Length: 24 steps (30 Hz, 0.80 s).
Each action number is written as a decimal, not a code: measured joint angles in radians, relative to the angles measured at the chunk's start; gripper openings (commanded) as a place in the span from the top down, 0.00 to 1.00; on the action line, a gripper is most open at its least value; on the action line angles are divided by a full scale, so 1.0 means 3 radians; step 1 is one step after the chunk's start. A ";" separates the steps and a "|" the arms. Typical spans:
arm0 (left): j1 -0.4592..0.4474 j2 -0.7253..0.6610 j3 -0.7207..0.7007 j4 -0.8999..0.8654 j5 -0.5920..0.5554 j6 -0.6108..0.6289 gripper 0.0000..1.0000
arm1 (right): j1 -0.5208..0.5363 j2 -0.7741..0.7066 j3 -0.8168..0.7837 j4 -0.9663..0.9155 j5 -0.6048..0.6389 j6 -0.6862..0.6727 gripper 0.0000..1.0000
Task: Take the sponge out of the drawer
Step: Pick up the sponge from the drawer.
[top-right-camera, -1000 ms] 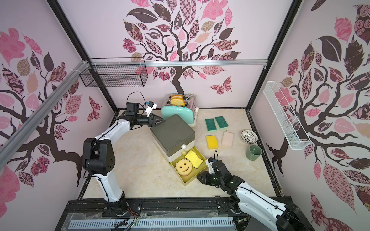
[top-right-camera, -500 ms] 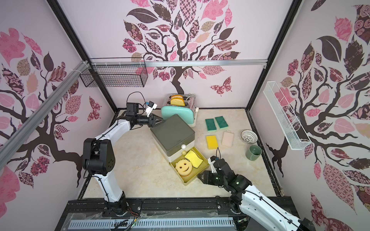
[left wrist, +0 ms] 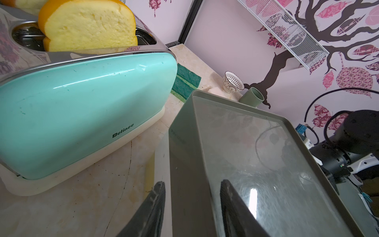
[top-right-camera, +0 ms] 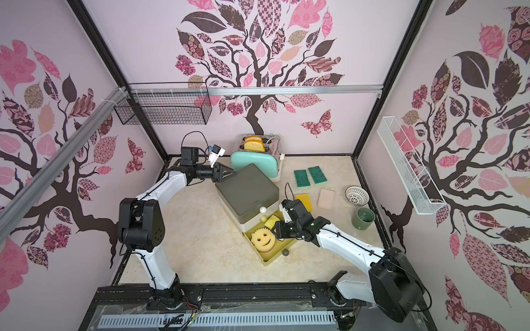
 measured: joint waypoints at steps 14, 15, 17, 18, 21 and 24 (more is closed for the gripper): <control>0.0000 -0.0001 -0.0001 0.0008 0.0001 -0.0003 0.53 | 0.0045 0.0303 -0.0243 0.0501 -0.0144 -0.0013 0.54; 0.0000 0.0000 -0.0001 0.0008 0.0001 -0.0003 0.53 | 0.0067 0.0331 -0.0254 0.0544 -0.0151 0.0003 0.54; 0.0000 0.0000 -0.0001 0.0008 0.0001 -0.0003 0.53 | 0.0088 0.0374 -0.0286 0.0617 -0.0161 0.0018 0.54; 0.0000 0.0000 -0.0001 0.0008 0.0001 -0.0003 0.53 | 0.0097 0.0387 -0.0310 0.0655 -0.0169 0.0027 0.54; 0.0000 0.0000 -0.0001 0.0008 0.0001 -0.0003 0.53 | 0.0118 0.0404 -0.0329 0.0722 -0.0178 0.0056 0.58; 0.0000 0.0000 -0.0001 0.0008 0.0001 -0.0003 0.53 | 0.0121 0.0434 -0.0329 0.0765 -0.0177 0.0080 0.65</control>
